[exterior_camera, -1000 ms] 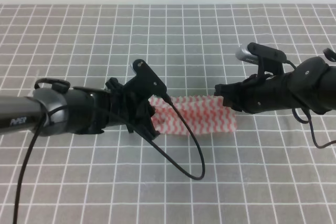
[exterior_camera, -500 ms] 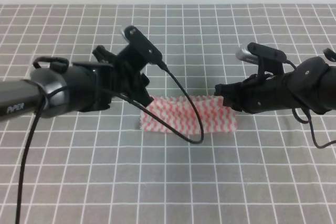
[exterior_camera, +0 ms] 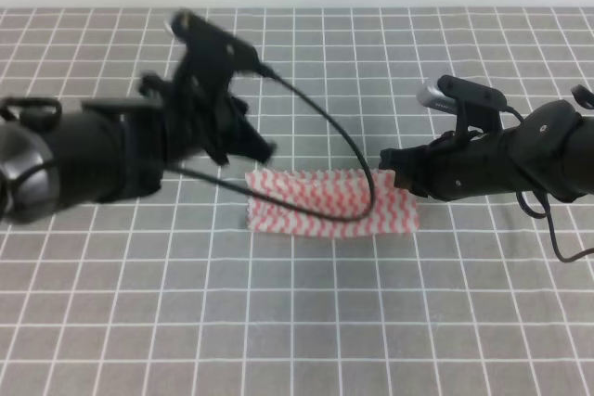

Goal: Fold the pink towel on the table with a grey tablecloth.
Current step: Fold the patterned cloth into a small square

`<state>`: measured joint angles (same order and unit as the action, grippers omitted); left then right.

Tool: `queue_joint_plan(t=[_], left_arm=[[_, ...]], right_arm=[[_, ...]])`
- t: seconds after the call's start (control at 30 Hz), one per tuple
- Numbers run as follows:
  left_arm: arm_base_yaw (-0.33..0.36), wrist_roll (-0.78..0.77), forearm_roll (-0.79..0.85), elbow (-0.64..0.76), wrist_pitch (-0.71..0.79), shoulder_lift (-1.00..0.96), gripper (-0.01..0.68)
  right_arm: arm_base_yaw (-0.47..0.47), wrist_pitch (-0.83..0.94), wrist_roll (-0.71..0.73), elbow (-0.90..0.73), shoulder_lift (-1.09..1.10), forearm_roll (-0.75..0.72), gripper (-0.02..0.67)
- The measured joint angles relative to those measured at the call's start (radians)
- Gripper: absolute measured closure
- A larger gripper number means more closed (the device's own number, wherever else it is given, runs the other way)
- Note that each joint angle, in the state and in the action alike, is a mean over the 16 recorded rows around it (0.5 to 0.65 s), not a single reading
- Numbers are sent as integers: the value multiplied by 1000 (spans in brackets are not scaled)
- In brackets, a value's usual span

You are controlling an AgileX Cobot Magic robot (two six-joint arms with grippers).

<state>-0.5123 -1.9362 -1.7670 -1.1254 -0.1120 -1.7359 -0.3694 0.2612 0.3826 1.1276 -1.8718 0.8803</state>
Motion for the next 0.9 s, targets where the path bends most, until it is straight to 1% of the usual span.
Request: queue_joint_plan(t=[0.07,0.17,0.3,0.4,0.6,0.77,0.9], left_arm=[[0,22,-2,21,46,4,648],[0,37,-2,49,116,-5,668],[1,53,-3,74,197,-34,671],[1,56,-5,79,229,-64,672],[2,56,-8,76,246,-121,673],[2,56,-4,73,239,-150,673],[2,56,-4,72,229,-158,673]], right_arm=[[0,0,0,0,0,0,663],[0,1,0,0,-1,0,662],[0,3,0,0,-2,0,662],[0,4,0,0,-1,0,658],[0,6,0,0,-1,0,638],[1,-1,0,0,1,0,592],[1,-23,0,0,1,0,531]])
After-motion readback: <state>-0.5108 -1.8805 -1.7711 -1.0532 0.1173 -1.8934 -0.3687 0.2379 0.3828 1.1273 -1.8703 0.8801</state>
